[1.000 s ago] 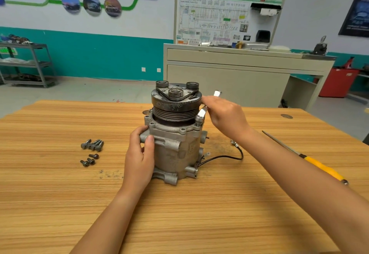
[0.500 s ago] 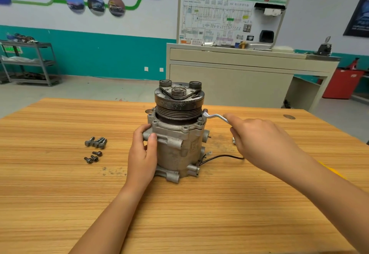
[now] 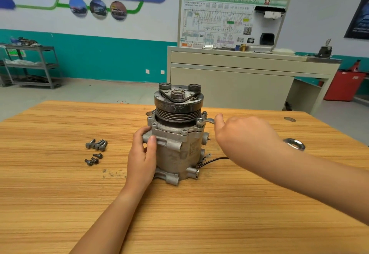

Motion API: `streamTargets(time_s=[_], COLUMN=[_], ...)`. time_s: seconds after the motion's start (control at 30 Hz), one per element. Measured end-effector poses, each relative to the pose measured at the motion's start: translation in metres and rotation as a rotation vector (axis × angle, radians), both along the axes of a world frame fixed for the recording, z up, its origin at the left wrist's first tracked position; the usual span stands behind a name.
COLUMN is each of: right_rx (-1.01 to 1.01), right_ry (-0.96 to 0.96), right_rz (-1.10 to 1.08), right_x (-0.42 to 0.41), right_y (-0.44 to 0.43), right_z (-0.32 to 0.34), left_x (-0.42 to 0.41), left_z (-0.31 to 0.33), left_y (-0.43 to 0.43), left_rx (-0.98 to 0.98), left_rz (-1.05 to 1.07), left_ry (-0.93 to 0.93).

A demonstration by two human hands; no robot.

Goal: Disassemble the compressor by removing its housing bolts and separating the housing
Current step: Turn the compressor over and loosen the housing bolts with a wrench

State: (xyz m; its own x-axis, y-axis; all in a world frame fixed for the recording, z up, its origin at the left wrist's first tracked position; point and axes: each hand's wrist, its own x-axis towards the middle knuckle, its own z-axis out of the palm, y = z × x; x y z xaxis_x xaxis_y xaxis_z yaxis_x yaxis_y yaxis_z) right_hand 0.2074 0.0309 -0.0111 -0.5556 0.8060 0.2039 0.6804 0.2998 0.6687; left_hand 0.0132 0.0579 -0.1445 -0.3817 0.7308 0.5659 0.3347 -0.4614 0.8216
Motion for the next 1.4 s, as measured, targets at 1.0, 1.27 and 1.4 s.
streamTargets(time_s=[1.0,1.27,1.4], right_rx=[-0.012,-0.067,-0.111], right_ry=[0.585,0.413,0.318], right_rz=[0.097,-0.143,-0.134], right_x=[0.028,0.011,0.0], right_y=[-0.005,-0.008,-0.016], right_z=[-0.012,-0.003,0.004], left_x=[-0.001,-0.001,-0.001], left_z=[0.0,0.0,0.0], left_y=[0.0,-0.001,-0.001], left_rx=[-0.02,-0.022,-0.013], left_rz=[-0.011,-0.017,-0.012], left_ry=[-0.016,-0.001,0.001])
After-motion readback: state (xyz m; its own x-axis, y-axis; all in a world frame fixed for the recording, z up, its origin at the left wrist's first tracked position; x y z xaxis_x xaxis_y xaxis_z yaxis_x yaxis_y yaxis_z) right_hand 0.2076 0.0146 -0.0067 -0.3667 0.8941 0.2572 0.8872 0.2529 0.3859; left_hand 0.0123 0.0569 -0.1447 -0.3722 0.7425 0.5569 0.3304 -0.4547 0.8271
